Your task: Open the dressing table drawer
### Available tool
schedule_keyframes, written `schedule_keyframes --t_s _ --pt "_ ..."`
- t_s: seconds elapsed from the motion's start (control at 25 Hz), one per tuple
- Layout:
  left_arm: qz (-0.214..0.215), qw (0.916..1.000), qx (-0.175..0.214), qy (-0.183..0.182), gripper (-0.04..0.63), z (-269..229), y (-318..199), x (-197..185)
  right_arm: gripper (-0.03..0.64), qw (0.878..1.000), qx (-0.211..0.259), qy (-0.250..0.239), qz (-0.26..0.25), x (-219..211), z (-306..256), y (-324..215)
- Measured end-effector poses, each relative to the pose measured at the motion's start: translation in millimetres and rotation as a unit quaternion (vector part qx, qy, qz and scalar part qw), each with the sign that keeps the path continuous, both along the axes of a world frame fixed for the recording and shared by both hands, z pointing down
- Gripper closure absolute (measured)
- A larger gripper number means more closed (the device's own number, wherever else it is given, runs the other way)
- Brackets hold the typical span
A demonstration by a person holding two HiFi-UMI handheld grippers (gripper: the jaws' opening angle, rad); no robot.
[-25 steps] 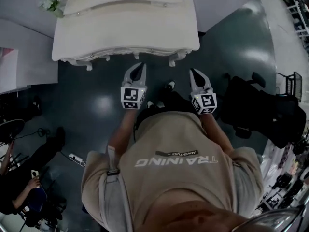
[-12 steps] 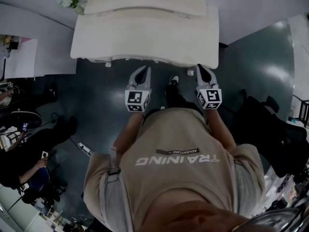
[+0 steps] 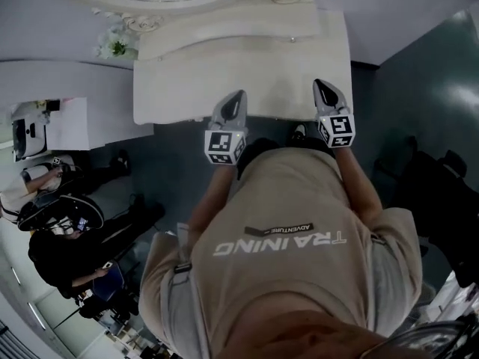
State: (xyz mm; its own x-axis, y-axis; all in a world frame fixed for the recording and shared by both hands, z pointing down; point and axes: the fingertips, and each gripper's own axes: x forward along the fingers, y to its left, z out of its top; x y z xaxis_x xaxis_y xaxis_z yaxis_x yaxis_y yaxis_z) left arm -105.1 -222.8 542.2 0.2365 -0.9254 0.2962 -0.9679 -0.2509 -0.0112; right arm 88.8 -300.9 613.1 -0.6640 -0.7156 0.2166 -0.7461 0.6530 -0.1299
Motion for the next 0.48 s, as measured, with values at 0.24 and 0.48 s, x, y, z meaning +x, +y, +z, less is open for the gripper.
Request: schedule_keyframes --t_s 0.24,0.48 --pt "0.028 0.9995 0.002 -0.014 0.588 -2 -43 11 0.614 1.000 0.003 0.002 0.006 2 6 -35" --pt "0.040 0.9991 -0.016 -0.007 0.588 13 -61 6 0.612 1.000 -0.017 0.013 -0.012 -30 23 -60"
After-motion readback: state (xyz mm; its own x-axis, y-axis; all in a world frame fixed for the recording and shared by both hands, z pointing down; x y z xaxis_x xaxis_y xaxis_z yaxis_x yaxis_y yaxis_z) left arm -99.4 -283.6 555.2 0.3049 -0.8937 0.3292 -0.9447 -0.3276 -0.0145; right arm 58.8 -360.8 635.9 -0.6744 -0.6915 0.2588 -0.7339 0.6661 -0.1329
